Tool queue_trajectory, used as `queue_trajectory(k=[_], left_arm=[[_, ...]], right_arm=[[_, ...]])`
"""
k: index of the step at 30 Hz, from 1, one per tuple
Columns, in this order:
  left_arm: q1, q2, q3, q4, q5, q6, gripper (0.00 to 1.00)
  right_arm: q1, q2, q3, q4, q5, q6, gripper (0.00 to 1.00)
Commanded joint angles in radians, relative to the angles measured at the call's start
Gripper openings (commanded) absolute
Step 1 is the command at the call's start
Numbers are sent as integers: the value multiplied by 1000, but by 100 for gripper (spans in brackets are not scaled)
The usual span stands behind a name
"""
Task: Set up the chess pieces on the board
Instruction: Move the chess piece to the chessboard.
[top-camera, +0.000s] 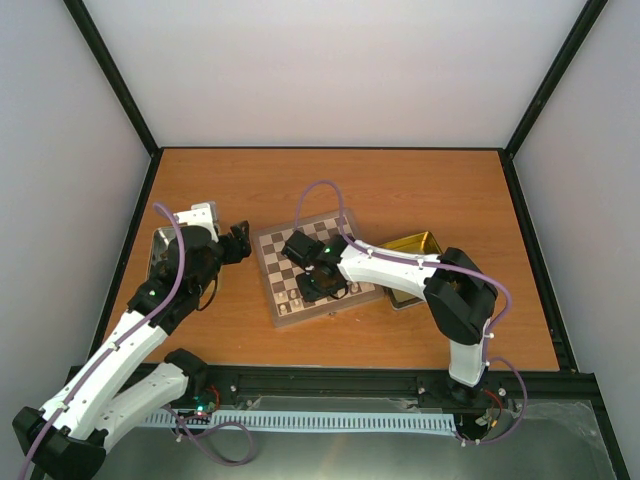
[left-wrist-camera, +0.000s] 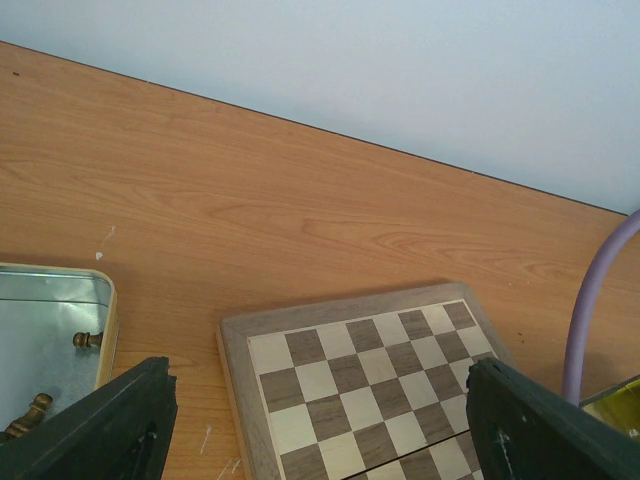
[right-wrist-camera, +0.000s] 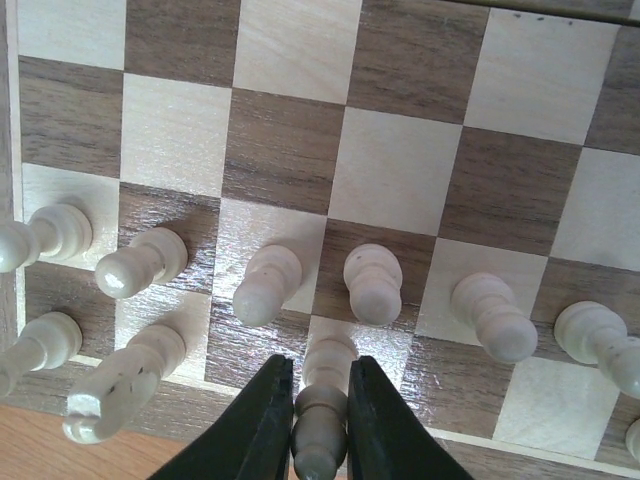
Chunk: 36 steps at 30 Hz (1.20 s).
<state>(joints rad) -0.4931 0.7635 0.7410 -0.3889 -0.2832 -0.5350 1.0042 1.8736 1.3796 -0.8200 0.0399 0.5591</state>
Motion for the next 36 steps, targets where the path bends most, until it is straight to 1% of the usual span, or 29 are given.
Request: queue_trajectory(k=[1, 4, 11, 18, 25, 32, 36], left_arm=[[-4, -4, 5, 27, -2, -11, 80], [-4, -5, 4, 28, -2, -11, 80], [-4, -4, 4, 28, -4, -11, 80], [-4, -4, 2, 27, -3, -13, 80], [-4, -6, 2, 27, -3, -11, 80], [-4, -10, 3, 26, -3, -12, 80], [-3, -22, 3, 25, -10, -18, 80]], right_arm=[[10, -16, 6, 4, -18, 7, 17], [11, -24, 3, 24, -47, 4, 16], [16, -11, 6, 56, -104, -8, 19], [19, -6, 5, 73, -101, -2, 19], [19, -5, 2, 81, -111, 7, 17], [20, -39, 22, 46, -78, 11, 31], [12, -106, 54, 7, -44, 9, 39]])
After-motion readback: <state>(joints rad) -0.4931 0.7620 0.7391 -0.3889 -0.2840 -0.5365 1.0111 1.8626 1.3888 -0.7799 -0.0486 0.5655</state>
